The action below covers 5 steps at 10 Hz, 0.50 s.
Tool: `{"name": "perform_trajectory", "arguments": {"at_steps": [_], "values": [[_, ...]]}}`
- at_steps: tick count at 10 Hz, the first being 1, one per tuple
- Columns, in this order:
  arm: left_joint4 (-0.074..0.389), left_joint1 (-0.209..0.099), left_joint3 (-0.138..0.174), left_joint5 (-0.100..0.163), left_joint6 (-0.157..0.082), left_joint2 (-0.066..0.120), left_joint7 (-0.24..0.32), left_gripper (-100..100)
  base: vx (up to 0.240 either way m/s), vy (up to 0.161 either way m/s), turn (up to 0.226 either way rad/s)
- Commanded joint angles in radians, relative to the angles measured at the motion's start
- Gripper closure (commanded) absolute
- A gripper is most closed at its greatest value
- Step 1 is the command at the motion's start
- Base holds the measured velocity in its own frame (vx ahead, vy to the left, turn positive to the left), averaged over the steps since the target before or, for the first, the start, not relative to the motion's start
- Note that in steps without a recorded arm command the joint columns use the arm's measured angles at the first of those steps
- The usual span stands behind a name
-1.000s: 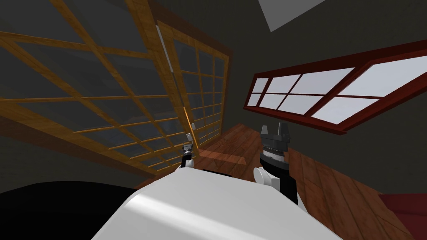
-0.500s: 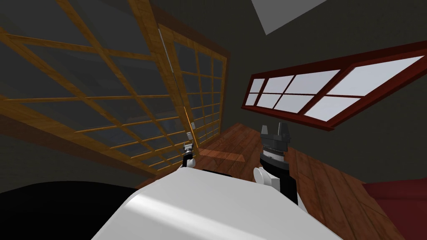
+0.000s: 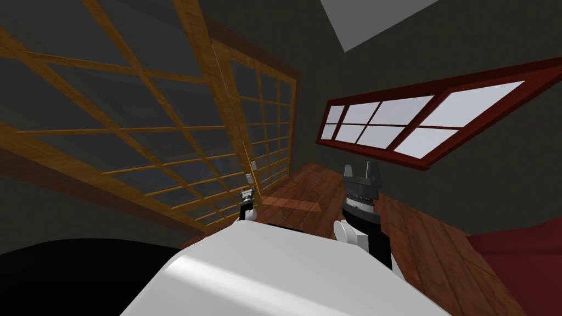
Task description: Pull the door open
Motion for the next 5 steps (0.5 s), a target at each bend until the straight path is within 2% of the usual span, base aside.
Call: {"name": "perform_trajectory", "arguments": {"at_steps": [1,3,5], "values": [[0.005,0.012,-0.002,0.0,-0.003,0.024,0.033,-100,0.198,0.0,-0.039],[0.015,0.035,-0.006,0.001,-0.006,0.069,0.086,-100,0.227,0.006,-0.039],[0.019,0.047,-0.008,0.001,-0.008,0.093,0.114,-100,0.147,-0.011,-0.025]]}}
